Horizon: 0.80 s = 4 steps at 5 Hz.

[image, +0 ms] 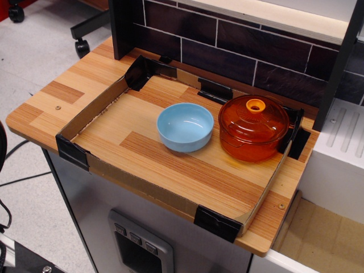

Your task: Take lid off pot

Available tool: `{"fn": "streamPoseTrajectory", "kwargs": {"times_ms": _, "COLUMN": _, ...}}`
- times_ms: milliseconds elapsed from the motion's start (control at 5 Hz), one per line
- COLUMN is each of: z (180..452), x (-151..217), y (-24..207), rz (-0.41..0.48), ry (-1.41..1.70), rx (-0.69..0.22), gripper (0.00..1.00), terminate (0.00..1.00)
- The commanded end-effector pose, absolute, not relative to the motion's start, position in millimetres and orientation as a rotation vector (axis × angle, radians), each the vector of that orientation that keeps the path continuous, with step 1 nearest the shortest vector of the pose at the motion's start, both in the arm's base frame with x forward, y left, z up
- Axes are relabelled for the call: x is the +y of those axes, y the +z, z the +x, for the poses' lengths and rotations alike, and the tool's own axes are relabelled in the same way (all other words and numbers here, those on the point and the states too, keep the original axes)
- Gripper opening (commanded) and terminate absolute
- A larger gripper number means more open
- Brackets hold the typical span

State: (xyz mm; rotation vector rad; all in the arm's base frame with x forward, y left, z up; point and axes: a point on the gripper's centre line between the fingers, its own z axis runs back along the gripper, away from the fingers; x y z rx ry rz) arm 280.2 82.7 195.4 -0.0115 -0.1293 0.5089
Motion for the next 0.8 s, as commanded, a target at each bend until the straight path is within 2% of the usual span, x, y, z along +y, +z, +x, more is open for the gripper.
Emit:
{"fn": "streamPoseTrajectory", "kwargs": {"times_ms": 0, "z": 280.2, "x": 82.7, "y": 195.4, "rz": -0.012, "ry": 0.509, "rx": -0.129, "gripper": 1.0, "terminate": 0.0}}
{"fn": "streamPoseTrajectory", "kwargs": {"times_ms": 200, "z": 295.4, "x": 50.6, "y": 183.2, "rz": -0.058, "ry": 0.563, "rx": -0.132, "gripper": 1.0, "terminate": 0.0}}
{"fn": "streamPoseTrajectory", "kwargs": {"times_ms": 400, "z": 308.5, "x": 20.2, "y": 172.3, "rz": -0.109, "ry": 0.589, "rx": -0.09, "gripper": 1.0, "terminate": 0.0}}
{"fn": "streamPoseTrajectory", "kwargs": {"times_ms": 600, "z": 318.9, "x": -10.4, "y": 158.3, "rz": -0.12, "ry": 0.603, "rx": -0.072, "gripper": 1.0, "terminate": 0.0}}
